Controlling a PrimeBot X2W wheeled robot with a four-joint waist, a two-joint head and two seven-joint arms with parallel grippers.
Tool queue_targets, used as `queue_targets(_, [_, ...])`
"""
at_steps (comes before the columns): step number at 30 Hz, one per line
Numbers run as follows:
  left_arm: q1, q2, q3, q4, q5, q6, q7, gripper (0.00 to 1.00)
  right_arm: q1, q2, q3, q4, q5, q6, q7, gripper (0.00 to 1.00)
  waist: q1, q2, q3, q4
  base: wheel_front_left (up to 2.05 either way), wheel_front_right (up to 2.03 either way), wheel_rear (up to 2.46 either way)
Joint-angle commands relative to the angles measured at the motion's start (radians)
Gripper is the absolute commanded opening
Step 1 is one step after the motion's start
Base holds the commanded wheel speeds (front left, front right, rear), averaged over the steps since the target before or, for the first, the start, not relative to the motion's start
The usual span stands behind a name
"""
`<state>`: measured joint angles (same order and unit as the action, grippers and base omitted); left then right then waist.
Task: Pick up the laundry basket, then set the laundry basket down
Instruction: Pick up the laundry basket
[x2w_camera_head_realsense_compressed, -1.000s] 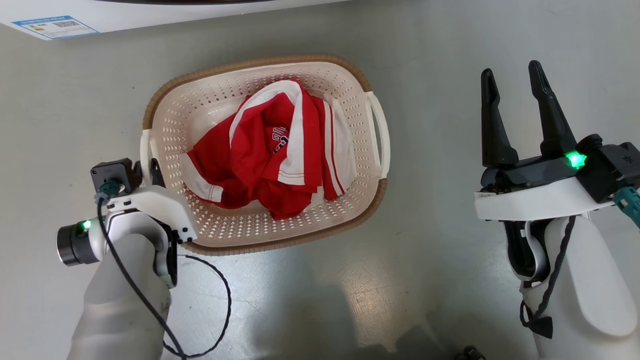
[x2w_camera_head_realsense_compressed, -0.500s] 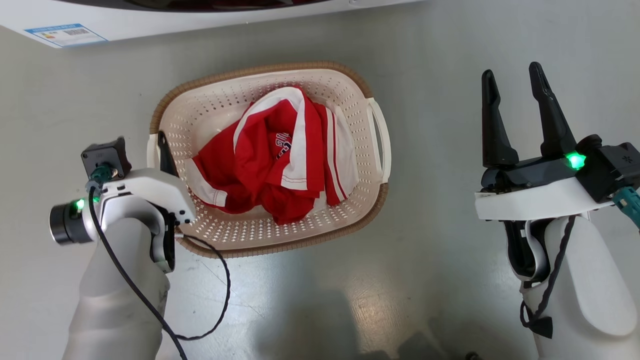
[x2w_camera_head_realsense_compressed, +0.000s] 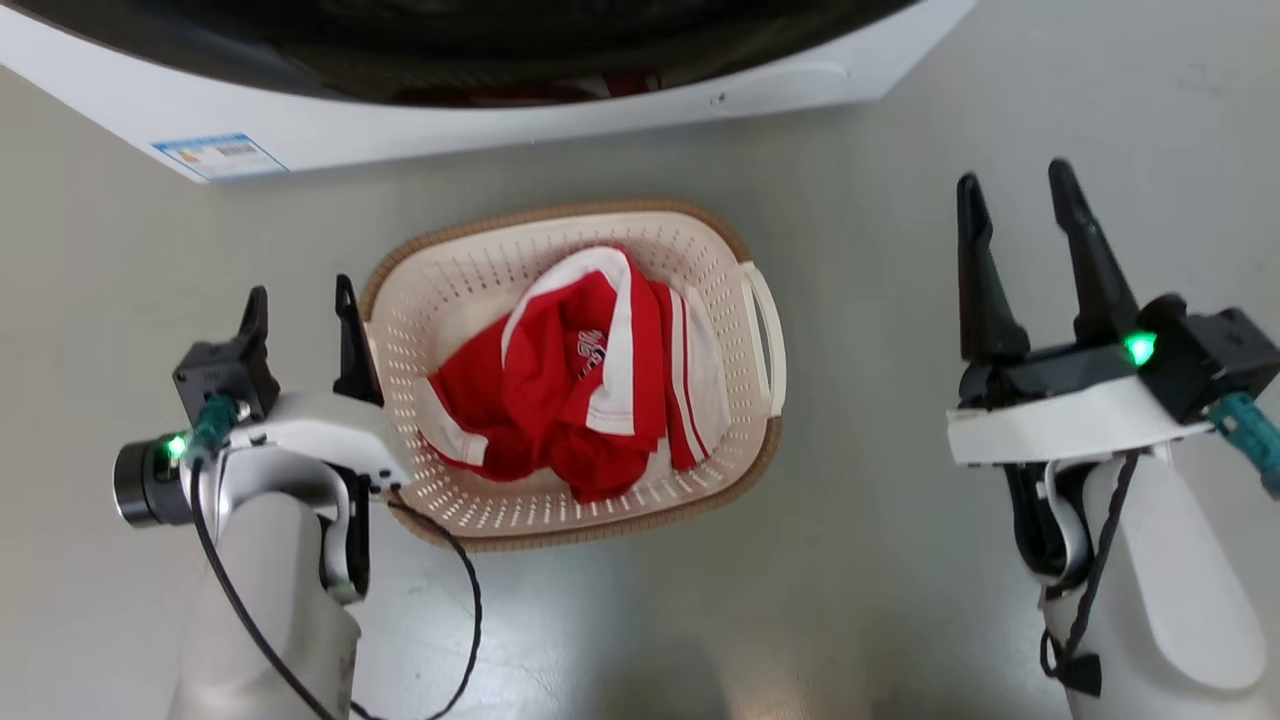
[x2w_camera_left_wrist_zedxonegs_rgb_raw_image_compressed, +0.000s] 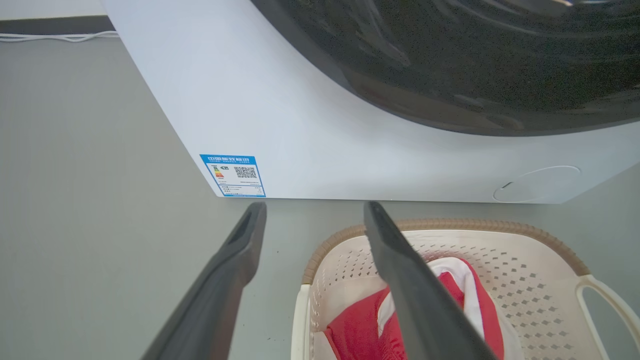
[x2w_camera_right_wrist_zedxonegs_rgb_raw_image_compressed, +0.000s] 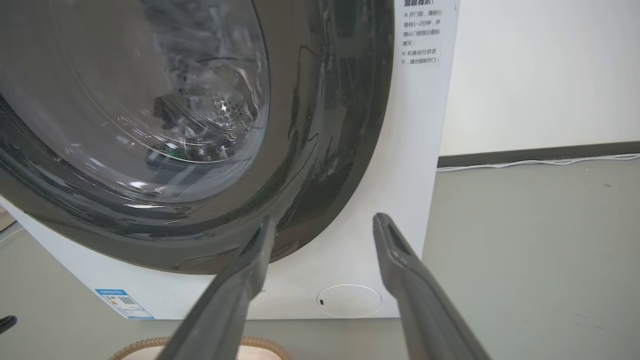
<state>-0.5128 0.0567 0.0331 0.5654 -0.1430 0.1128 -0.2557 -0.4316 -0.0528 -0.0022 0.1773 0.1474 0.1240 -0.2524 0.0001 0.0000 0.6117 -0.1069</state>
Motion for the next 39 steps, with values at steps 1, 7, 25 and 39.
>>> queue_targets(1, [0.061,0.01,0.024,-0.061,0.018,-0.006,-0.006,1.0,0.045,0.003,0.014,-0.01,-0.007,0.007,-0.009,1.0,-0.0001,0.0,-0.055,0.013,0.0,0.0,0.0])
queue_targets(7, [0.18,-0.002,-0.003,-0.185,0.037,-0.004,-0.006,1.0,0.111,0.003,0.015,0.014,-0.016,0.007,-0.009,1.0,-0.0001,0.0,-0.175,0.028,0.0,0.0,0.0])
queue_targets(25, [0.548,-0.006,-0.093,-0.393,0.022,0.031,-0.006,1.0,0.391,0.003,0.037,0.029,-0.017,0.007,-0.009,1.0,-0.0001,0.0,-0.526,0.066,0.0,0.0,0.0])
queue_targets(39, [0.683,-0.006,-0.097,-0.493,0.041,0.028,-0.006,1.0,0.52,0.003,0.027,-0.017,-0.006,0.007,-0.009,1.0,-0.0001,0.0,-0.633,0.092,0.0,0.0,0.0])
